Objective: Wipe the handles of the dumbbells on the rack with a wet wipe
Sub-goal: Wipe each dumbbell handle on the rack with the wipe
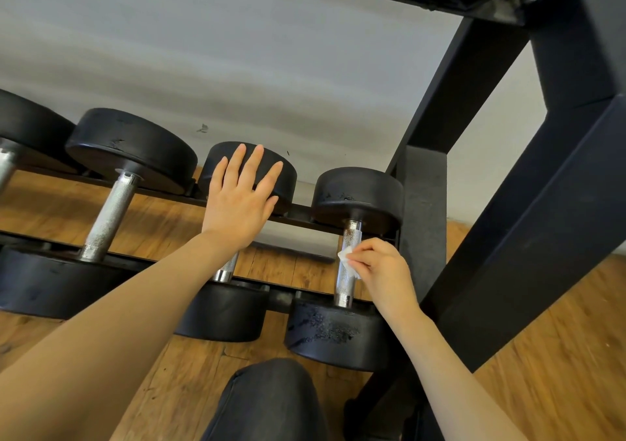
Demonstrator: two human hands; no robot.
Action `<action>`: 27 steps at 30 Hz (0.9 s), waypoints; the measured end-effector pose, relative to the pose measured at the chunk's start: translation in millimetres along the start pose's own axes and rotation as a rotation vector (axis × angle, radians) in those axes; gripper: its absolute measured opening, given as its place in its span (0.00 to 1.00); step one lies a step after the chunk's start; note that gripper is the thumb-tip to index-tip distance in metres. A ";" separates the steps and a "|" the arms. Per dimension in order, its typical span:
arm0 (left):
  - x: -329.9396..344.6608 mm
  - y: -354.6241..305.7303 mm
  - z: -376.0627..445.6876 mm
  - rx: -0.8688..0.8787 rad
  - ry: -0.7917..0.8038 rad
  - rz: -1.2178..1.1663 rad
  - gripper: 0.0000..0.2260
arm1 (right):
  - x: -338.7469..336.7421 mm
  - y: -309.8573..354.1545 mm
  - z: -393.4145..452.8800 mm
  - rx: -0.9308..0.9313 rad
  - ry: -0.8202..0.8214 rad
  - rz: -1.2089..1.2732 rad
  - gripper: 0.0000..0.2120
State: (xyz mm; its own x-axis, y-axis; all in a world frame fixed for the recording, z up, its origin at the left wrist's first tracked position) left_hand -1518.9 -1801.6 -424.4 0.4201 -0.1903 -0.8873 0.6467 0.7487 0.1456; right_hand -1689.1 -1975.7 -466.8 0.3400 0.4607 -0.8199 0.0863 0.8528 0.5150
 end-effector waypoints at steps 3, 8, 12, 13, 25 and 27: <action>-0.1 -0.1 0.2 -0.003 0.013 -0.009 0.26 | 0.5 -0.1 1.7 0.012 -0.012 0.008 0.06; 1.5 0.6 1.2 -0.007 0.024 -0.010 0.26 | -0.2 -7.0 -6.3 0.091 0.000 0.090 0.05; 0.9 -0.2 1.1 -0.005 0.021 -0.013 0.26 | -9.2 -10.1 3.6 0.153 -0.078 0.158 0.05; 0.5 -0.1 0.9 -0.006 0.019 -0.013 0.26 | -10.5 -10.7 3.5 0.167 -0.099 0.169 0.05; -0.4 0.8 0.5 -0.005 -0.005 -0.030 0.25 | -9.1 -19.5 -8.0 0.263 -0.185 0.359 0.12; 0.0 0.4 0.5 -0.007 -0.002 -0.029 0.25 | -8.5 -22.4 -13.2 0.296 -0.191 0.379 0.14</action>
State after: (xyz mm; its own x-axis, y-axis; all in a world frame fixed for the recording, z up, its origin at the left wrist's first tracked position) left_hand -1518.3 -1801.6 -424.2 0.4026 -0.2135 -0.8902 0.6543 0.7471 0.1167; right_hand -1706.3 -1995.5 -474.7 0.5615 0.6473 -0.5155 0.1752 0.5159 0.8385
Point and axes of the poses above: each hand's wrist, its own z-axis towards the middle knuckle, its own x-axis out of the palm, y = z × x, the point moved 8 cm from there along z, towards the middle knuckle, and after that the axes turned 6 degrees about y, right-handed, at the moved point
